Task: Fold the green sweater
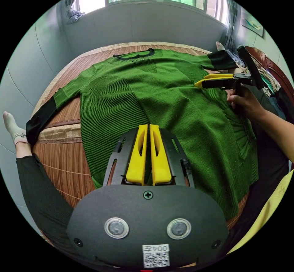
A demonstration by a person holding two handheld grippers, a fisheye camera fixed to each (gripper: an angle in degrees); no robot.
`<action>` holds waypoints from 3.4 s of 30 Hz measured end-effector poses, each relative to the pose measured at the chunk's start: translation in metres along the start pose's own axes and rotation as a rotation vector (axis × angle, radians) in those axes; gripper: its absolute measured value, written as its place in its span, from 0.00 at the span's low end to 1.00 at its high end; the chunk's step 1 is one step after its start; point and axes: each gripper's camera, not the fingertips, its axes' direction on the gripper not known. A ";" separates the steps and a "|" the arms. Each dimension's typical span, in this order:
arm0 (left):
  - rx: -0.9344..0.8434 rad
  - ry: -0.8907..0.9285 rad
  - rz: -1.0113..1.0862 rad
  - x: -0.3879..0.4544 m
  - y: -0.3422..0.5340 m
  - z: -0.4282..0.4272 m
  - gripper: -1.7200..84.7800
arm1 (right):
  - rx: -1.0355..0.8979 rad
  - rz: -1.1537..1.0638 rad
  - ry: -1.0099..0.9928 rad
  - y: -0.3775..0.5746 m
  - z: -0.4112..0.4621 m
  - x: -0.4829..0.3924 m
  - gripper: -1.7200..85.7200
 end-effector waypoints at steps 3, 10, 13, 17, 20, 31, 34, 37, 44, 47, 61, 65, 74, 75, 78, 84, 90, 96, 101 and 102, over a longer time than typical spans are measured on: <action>0.000 -0.005 0.003 -0.006 -0.007 -0.001 0.04 | -0.019 -0.023 0.076 -0.001 0.007 -0.016 0.26; 0.000 -0.002 0.001 -0.025 -0.024 -0.004 0.04 | -0.011 -0.029 0.084 0.001 0.011 -0.033 0.26; 0.000 -0.006 0.003 -0.032 -0.032 -0.007 0.03 | -0.012 -0.025 0.076 0.002 0.013 -0.037 0.26; -0.004 0.040 -0.028 -0.051 -0.045 -0.013 0.03 | -0.011 -0.029 0.073 0.004 0.015 -0.043 0.26; 0.067 0.105 -0.089 -0.081 -0.063 -0.033 0.02 | -0.010 -0.028 0.068 0.006 0.015 -0.046 0.26; 0.083 0.046 -0.315 -0.240 -0.219 -0.015 0.02 | 0.008 -0.023 0.054 0.013 0.016 -0.055 0.26; -0.001 0.059 -0.371 -0.267 -0.244 0.013 0.02 | 0.013 -0.023 0.054 0.014 0.016 -0.057 0.26; -0.023 0.003 -0.399 -0.285 -0.256 0.028 0.02 | 0.017 -0.023 0.054 0.015 0.016 -0.059 0.26; -0.044 -0.102 -0.417 -0.312 -0.277 0.048 0.02 | 0.021 -0.022 0.052 0.016 0.015 -0.063 0.26; -0.031 -0.122 -0.408 -0.322 -0.280 0.049 0.02 | 0.024 -0.020 0.051 0.016 0.015 -0.064 0.26; 0.112 0.085 -0.354 -0.304 -0.231 -0.027 0.02 | 0.034 0.002 0.025 0.006 0.013 -0.061 0.26; 0.082 0.203 -0.271 -0.252 -0.178 -0.065 0.02 | 0.020 -0.019 0.050 -0.002 0.015 -0.066 0.26; -0.035 0.222 -0.306 -0.168 -0.078 -0.091 0.02 | -0.025 -0.031 0.079 -0.026 0.019 -0.065 0.26; -0.050 0.227 -0.311 -0.165 -0.075 -0.089 0.02 | -0.040 -0.038 0.083 -0.030 0.019 -0.065 0.25; -0.066 0.214 -0.305 -0.150 -0.067 -0.092 0.02 | -0.103 0.058 0.153 -0.047 0.012 -0.059 0.21; -0.069 0.252 -0.266 -0.116 -0.064 -0.109 0.02 | -0.210 0.067 -0.032 -0.046 -0.033 -0.057 0.09; -0.116 0.237 -0.260 -0.089 -0.045 -0.113 0.02 | -0.333 0.089 -0.206 0.001 -0.024 -0.070 0.10; -0.145 0.199 -0.203 -0.064 -0.033 -0.120 0.02 | -0.356 0.040 -0.156 -0.003 -0.015 -0.084 0.11; -0.251 0.111 -0.124 -0.051 -0.021 -0.108 0.02 | -0.416 0.008 -0.094 -0.012 0.001 -0.085 0.09; -0.258 0.111 -0.122 -0.051 -0.020 -0.108 0.02 | -0.417 0.005 -0.090 -0.013 0.001 -0.086 0.09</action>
